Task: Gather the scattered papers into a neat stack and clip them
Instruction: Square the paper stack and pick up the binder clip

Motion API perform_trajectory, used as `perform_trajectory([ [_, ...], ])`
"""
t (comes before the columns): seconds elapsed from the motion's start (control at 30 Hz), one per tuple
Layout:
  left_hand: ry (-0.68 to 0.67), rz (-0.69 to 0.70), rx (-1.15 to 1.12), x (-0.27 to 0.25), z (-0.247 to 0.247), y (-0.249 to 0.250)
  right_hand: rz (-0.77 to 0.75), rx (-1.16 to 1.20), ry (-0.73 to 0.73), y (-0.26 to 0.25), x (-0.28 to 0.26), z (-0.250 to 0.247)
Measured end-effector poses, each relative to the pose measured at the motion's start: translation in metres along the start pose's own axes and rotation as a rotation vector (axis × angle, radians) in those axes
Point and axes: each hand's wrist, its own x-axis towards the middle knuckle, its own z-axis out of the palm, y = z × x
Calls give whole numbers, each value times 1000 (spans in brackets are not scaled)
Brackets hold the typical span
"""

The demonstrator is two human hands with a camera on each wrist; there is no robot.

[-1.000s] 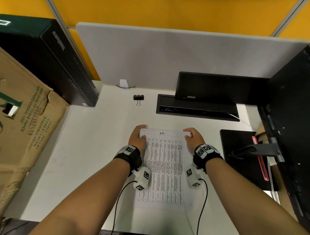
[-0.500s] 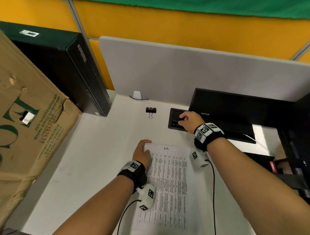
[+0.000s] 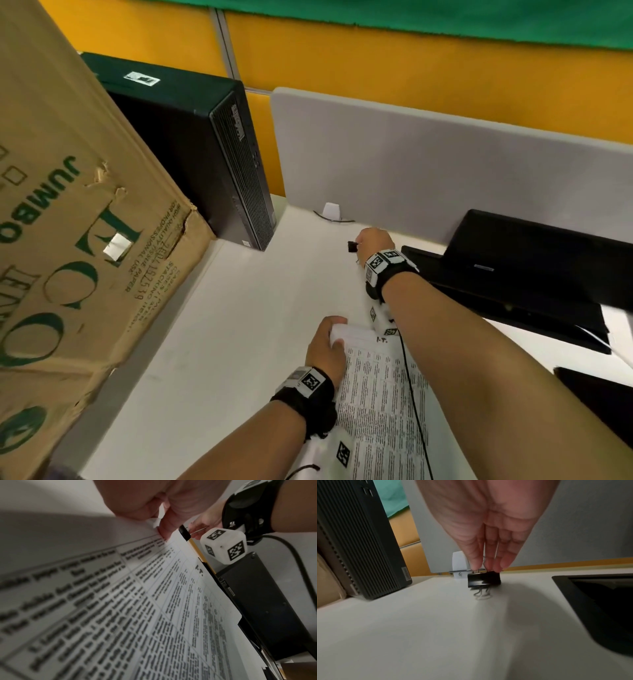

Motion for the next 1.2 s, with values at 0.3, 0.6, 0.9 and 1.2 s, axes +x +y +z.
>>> perform_trajectory([
  [0.3,-35,58,9,-6,12,10,-23,781,-54,44,-98,-41],
  [0.6,-64,56,60,-27,39,19,199,795,-344,139,-235,36],
  [0.9,-53,69,126,-35,37,19,223,853,-336,153,-262,46],
  [1.2,-7,71,89,-40,39,21,176,480,-279,141,-266,36],
])
